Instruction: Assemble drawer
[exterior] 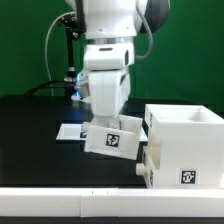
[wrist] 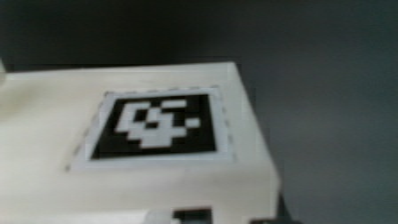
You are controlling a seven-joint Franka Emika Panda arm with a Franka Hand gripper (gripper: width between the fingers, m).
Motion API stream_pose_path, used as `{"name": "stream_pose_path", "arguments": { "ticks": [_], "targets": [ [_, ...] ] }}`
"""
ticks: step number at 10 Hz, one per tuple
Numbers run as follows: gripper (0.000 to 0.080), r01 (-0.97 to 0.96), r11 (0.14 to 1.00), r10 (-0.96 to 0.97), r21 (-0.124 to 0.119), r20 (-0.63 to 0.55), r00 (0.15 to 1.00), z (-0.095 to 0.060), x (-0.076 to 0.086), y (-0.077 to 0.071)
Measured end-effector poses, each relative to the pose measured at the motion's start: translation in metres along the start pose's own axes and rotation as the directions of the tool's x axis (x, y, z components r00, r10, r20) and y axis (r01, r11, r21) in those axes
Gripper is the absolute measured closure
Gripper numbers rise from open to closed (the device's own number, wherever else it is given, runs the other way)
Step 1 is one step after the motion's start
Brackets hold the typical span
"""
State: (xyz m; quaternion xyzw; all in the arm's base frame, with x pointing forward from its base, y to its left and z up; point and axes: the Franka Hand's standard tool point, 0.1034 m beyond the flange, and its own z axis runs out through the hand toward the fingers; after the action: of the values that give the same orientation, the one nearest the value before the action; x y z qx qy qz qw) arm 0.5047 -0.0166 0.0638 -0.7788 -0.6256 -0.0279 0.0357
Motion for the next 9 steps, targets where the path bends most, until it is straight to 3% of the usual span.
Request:
{"name": "stream_pose_path", "arguments": {
  "ticks": [2, 6, 9],
  "targets": [
    [0.0764, 0.018, 1.0, -0.018, 0.016, -0.006, 1.0, -0.001, 0.002, 0.019],
    [0.0764, 0.043, 0.998, -0.042, 0.04, -0.018, 0.999, 0.004, 0.019, 0.013],
    [0.0764, 0.062, 0.998, -0.061, 0.032, -0.02, 0.998, 0.003, 0.017, 0.016]
  ]
}}
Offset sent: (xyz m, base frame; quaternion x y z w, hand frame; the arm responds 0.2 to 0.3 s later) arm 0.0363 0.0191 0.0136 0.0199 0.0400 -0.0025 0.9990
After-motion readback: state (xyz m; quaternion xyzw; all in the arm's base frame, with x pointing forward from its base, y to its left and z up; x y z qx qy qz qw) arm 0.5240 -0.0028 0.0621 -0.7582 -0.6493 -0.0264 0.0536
